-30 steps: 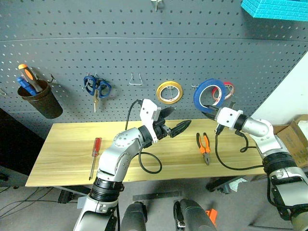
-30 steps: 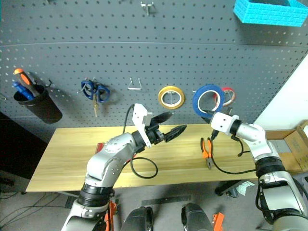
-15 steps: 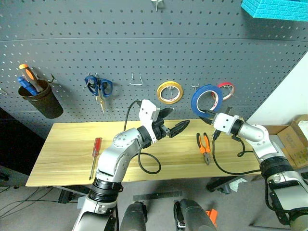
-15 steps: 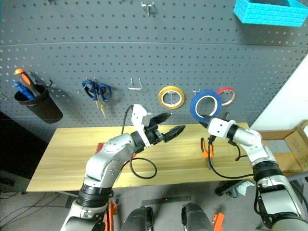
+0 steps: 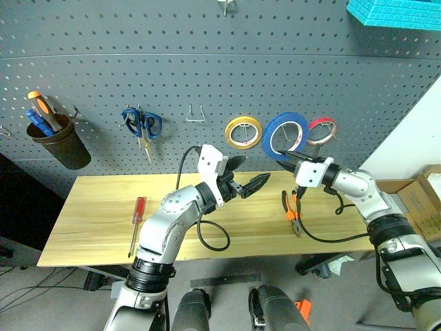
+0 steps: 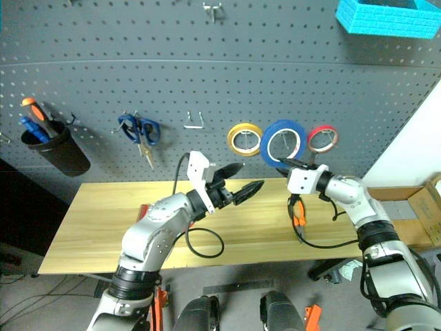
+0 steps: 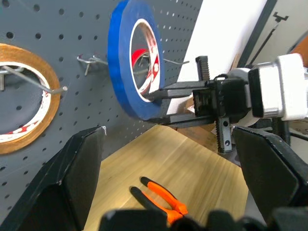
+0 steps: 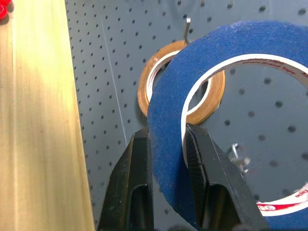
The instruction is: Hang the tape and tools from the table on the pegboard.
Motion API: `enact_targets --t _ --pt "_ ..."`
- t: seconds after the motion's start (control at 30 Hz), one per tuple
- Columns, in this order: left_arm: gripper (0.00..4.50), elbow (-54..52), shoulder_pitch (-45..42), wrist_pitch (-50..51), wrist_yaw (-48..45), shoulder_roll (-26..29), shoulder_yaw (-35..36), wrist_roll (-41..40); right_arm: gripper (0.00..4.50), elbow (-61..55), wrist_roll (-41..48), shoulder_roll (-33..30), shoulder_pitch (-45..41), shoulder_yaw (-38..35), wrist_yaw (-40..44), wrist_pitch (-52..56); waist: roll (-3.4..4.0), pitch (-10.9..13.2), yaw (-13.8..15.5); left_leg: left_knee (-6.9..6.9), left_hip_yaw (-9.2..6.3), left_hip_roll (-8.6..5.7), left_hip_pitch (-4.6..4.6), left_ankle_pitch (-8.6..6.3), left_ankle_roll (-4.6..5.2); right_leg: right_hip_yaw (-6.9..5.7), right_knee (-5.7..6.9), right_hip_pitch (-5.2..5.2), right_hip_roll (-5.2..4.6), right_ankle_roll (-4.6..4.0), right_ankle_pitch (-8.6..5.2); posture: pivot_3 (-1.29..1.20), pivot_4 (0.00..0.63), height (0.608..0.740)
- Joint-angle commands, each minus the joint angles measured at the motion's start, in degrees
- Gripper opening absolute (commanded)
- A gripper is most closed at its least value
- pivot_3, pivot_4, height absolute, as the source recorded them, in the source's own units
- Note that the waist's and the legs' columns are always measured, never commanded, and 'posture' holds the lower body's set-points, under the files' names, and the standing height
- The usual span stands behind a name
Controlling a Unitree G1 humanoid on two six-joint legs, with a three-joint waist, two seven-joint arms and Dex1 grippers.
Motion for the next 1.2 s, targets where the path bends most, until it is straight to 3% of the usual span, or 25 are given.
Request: enact_targets --t 0.03,0.4,0.43,0.67,0.77,0.9,1.03,1.1,1.2 --pt "4.5 -3.4 0.0 -0.3 0.1 -0.1 -0.4 -0.5 0.43 1.1 0.2 0.0 -2.4 -0.2 -0.7 -0.1 0.0 0.0 0.0 0.0 0.01 0.0 0.0 0.0 0.0 0.0 0.0 0.0 0.0 0.0 0.0 0.07 0.15 0.74" --pt "4.5 -3.8 0.2 0.0 -0.1 0.3 -0.3 -0.6 0.43 10.4 -1.2 0.0 -6.0 1.2 0.3 4.9 0.0 0.0 0.1 -0.01 0.02 0.0 0.0 0.0 0.0 0.01 -0.01 0.0 -0.01 -0.01 0.0 0.07 0.149 0.74" --pt "4.5 -4.0 0.3 0.1 -0.1 0.3 -0.3 -0.6 1.15 10.5 -1.0 0.0 -6.0 1.1 0.1 5.3 0.0 0.0 0.1 -0.01 0.01 0.0 0.0 0.0 0.0 0.01 -0.01 0.0 0.0 -0.01 0.0 0.07 0.149 0.74" --pt "4.5 -5.1 1.3 0.9 0.0 0.3 -0.5 -0.8 3.46 7.4 0.8 -0.7 -2.0 0.1 0.2 7.6 0.0 0.0 0.1 -0.01 0.0 0.0 0.0 0.0 0.0 0.01 -0.01 0.0 -0.01 -0.01 0.0 0.07 0.158 0.74" --pt "4.5 -5.4 2.6 1.6 -0.2 0.6 -1.4 -0.6 4.46 0.5 2.7 -1.6 5.1 -1.8 0.0 11.6 0.0 0.0 0.4 -0.04 0.0 0.01 -0.01 0.0 0.0 0.0 -0.04 0.01 -0.01 0.0 0.0 0.06 0.177 0.74" --pt "4.5 -4.7 6.0 1.0 -1.0 1.3 -3.3 0.2 4.46 -16.5 6.3 -1.6 19.8 -6.4 -0.9 23.5 0.06 0.1 1.2 -0.07 0.02 0.08 -0.02 -0.01 0.01 0.04 -0.06 -0.03 -0.04 0.0 -0.01 0.04 0.213 0.74" --pt "4.5 -4.9 10.0 -0.5 -2.5 3.2 -6.3 1.9 4.46 -34.9 10.3 -0.1 33.2 -9.3 1.1 42.6 0.32 0.5 1.3 -0.07 0.0 0.16 0.0 -0.02 0.02 0.06 -0.05 -0.01 -0.13 0.01 -0.03 0.01 0.262 0.74" --pt "4.5 -5.5 11.7 -0.5 -2.6 3.6 -7.2 2.1 4.46 -41.7 12.0 1.4 36.3 -9.8 1.3 52.4 0.44 1.3 1.0 -0.05 0.01 0.17 0.12 -0.01 0.05 0.18 -0.01 0.01 -0.17 0.02 -0.01 0.0 0.287 0.74" --pt "4.5 -4.8 13.5 -1.2 -2.3 3.8 -8.6 3.5 4.46 -46.1 14.6 5.1 34.4 -10.6 0.1 67.5 0.43 2.9 0.3 -0.06 -0.08 0.16 0.5 0.05 0.15 0.27 -0.01 0.25 -0.16 -0.38 0.02 -0.01 0.315 0.74"
